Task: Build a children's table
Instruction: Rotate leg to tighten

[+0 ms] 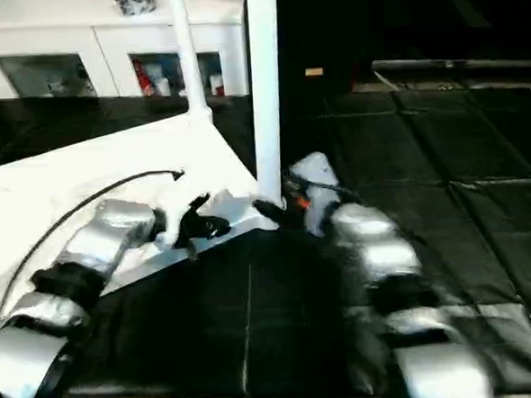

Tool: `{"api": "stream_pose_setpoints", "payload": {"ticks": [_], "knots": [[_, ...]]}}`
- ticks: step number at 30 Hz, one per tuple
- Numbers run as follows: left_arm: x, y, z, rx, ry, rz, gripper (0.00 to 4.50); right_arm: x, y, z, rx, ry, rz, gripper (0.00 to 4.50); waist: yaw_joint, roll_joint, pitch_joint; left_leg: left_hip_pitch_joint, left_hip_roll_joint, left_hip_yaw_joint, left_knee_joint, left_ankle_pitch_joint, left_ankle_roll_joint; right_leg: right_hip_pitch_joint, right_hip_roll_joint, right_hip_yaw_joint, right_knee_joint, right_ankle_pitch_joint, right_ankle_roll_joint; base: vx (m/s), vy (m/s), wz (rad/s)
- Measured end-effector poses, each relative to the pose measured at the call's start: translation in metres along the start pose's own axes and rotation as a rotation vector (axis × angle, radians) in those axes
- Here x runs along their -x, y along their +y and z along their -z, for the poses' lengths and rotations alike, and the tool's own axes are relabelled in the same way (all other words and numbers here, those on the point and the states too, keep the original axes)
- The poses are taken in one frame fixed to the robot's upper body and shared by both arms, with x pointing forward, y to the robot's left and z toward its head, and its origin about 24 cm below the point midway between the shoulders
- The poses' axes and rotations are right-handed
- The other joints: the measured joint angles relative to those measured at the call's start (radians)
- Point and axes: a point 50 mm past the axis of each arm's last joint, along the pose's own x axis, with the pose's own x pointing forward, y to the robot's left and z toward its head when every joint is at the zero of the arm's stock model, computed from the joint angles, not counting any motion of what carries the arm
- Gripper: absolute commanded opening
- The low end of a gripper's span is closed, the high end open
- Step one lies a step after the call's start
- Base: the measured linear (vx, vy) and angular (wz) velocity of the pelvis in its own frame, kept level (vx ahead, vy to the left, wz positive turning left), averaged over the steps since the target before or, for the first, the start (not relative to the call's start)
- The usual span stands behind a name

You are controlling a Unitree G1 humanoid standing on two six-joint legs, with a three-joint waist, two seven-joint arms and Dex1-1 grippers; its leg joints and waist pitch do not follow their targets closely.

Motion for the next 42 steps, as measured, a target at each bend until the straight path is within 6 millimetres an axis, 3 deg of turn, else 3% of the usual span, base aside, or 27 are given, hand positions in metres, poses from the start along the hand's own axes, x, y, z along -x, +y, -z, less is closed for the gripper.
{"api": "stream_pose_setpoints", "payload": {"ticks": [5, 12, 17, 31, 35, 42], "knots": [[0.013, 0.003, 0.005, -0.048, 0.026, 0.047, 0.00, 0.011, 0.002, 0.000, 0.012, 0.039, -0.163, 4.45, -0.001, 0.000, 0.000, -0.007, 0.004, 0.001, 0.010, -0.001, 0.002, -0.011, 0.001, 0.000, 0.015, -0.004, -0.004, 0.000, 0.000, 0.00], [0.027, -0.004, 0.014, -0.116, 0.074, 0.204, 0.00, 0.022, 0.001, -0.005, 0.053, 0.129, -0.370, 4.48, 0.009, 0.000, 0.000, -0.002, 0.005, 0.001, 0.015, -0.004, -0.004, -0.005, 0.001, 0.001, 0.017, -0.004, -0.003, 0.000, 0.000, 0.00], [0.030, -0.009, 0.015, -0.192, 0.090, 0.286, 0.00, 0.017, 0.008, -0.003, 0.052, 0.148, -0.457, 4.48, 0.023, 0.000, 0.000, -0.002, 0.005, 0.003, 0.015, -0.004, -0.004, -0.003, 0.000, 0.002, 0.018, -0.004, -0.003, 0.000, 0.000, 0.00], [0.044, -0.022, 0.024, -0.253, 0.108, 0.402, 0.00, 0.012, 0.017, 0.004, -0.008, 0.137, -0.595, 3.32, 0.031, -0.005, 0.000, -0.002, 0.006, 0.006, 0.014, -0.004, -0.004, -0.004, 0.000, 0.003, 0.018, -0.006, -0.001, 0.000, 0.000, 0.00], [0.045, -0.023, 0.025, -0.257, 0.106, 0.403, 0.00, 0.009, 0.019, 0.005, -0.020, 0.137, -0.620, 3.07, 0.035, -0.014, -0.002, -0.001, 0.007, 0.007, 0.014, -0.004, -0.005, -0.003, 0.000, 0.004, 0.019, -0.006, -0.001, 0.000, 0.000, 0.00], [0.045, -0.024, 0.025, -0.260, 0.106, 0.404, 0.00, 0.007, 0.022, 0.007, -0.029, 0.134, -0.644, 2.35, 0.036, -0.016, -0.003, -0.001, 0.007, 0.008, 0.014, -0.004, -0.005, -0.003, 0.000, 0.004, 0.019, -0.006, -0.001, 0.000, 0.000, 0.00]]}}
